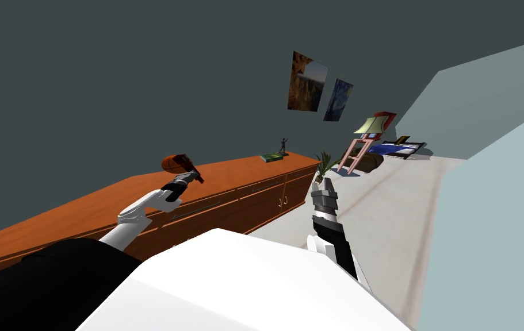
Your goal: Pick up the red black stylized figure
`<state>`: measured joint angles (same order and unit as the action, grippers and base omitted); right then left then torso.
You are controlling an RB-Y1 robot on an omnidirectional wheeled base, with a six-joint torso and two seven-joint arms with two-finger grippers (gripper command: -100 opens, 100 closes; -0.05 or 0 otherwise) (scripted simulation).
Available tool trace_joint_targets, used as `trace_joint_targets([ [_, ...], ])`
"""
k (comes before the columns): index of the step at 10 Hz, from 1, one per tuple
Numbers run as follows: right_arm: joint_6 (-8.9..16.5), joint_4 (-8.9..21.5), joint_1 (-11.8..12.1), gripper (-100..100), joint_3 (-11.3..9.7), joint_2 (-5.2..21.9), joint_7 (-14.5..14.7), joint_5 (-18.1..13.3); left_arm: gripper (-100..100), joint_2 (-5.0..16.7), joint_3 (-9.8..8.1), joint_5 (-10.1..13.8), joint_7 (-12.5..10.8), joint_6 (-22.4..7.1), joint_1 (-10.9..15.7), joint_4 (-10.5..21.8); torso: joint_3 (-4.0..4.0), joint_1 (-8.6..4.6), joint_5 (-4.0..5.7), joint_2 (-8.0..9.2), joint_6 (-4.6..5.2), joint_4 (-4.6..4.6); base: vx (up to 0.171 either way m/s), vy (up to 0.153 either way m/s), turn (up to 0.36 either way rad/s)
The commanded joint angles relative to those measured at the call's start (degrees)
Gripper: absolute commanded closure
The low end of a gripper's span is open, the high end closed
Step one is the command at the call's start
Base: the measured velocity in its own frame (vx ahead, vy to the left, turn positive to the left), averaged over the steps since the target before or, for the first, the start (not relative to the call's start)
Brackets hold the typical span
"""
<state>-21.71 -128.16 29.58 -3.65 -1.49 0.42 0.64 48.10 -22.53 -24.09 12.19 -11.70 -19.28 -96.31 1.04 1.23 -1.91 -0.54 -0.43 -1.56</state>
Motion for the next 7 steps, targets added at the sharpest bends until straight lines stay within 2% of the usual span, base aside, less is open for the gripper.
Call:
trace_joint_targets([
  [1, 0.0, 0.0, 0.0, 0, 0.0, 0.0, 0.0, 0.0, 100, 0.0, -0.10, 0.1, 0.0, 0.0, -0.5, -1.6, 0.00, 0.00, 0.00, 0.00, 0.00, 0.00, -0.003, -0.007, -0.021],
  [2, 0.0, 0.0, 0.0, 0, 0.0, 0.0, 0.0, 0.0, 100, -1.1, -3.05, -0.8, -1.3, -2.7, -3.4, -4.0, -0.01, -0.06, 0.03, 0.01, -0.01, 0.02, 0.000, 0.041, -0.176],
  [4, 0.0, 0.0, 0.0, 0, 0.0, 0.0, 0.0, 0.0, 100, -1.1, -3.14, -0.8, -1.3, -3.9, -6.7, -7.3, -0.05, 0.26, -0.03, 0.05, -0.10, 0.04, 0.011, 0.055, -0.044],
  [6, 0.0, 0.0, 0.0, 0, 0.0, 0.0, 0.0, 0.0, 100, -1.1, -3.14, -0.8, -1.3, -3.9, -7.1, -9.8, -0.02, 0.08, 0.01, 0.03, -0.07, 0.02, 0.004, 0.007, 0.013],
  [7, 0.0, 0.0, 0.0, 0, 0.0, 0.0, 0.0, 0.0, 100, -2.3, -6.11, -1.6, -2.5, -6.6, -9.9, -11.8, -0.02, -0.04, 0.06, 0.02, -0.03, 0.02, 0.011, 0.038, -0.210],
])
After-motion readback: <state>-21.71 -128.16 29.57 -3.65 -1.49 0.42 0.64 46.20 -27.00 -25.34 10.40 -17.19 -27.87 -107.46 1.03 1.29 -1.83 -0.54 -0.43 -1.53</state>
